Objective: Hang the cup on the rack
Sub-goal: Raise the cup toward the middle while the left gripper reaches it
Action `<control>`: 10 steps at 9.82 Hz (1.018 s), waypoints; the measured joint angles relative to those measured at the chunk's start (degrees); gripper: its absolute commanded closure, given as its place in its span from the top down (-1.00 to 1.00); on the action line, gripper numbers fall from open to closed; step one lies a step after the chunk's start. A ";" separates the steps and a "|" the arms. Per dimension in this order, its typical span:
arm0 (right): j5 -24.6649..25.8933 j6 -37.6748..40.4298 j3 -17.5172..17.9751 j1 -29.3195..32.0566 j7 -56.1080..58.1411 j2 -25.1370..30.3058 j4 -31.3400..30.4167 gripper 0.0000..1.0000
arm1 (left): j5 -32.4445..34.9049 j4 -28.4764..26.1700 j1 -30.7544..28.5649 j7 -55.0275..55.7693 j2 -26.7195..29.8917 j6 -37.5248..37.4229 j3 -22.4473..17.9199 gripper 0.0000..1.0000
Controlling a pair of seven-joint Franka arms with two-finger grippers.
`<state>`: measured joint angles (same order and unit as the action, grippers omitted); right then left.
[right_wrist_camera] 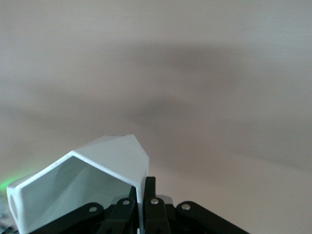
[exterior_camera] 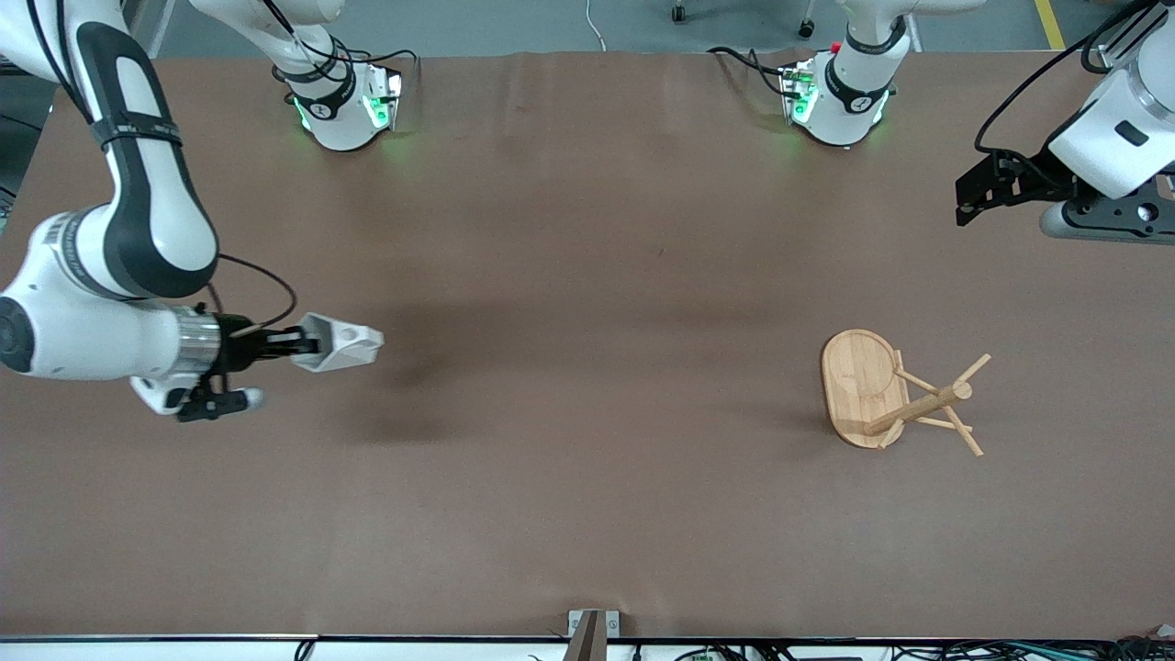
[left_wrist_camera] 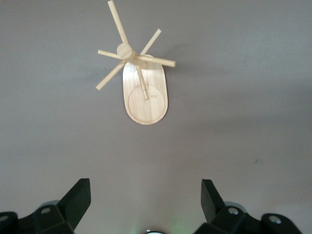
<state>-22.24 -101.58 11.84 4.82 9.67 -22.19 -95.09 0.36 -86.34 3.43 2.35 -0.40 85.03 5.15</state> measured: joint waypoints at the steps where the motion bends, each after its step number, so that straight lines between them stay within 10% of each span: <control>1: -4.91 0.01 2.20 -0.73 1.45 -0.37 -0.01 -0.96 | -0.18 0.01 0.06 0.00 -0.11 0.06 0.13 1.00; 6: -24.18 -0.33 9.53 -4.90 5.93 -4.11 0.02 -0.96 | -1.42 0.02 1.64 -0.59 -0.23 -1.85 2.43 1.00; 10: -38.37 -5.78 11.53 -9.14 6.33 -4.49 0.11 -0.97 | -8.13 0.44 5.42 1.52 -0.26 -2.64 13.06 1.00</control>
<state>-60.61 -107.36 23.38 -4.32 15.99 -26.68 -94.98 -7.77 -85.90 8.85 3.87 -0.66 82.39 18.20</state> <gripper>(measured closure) 0.960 0.000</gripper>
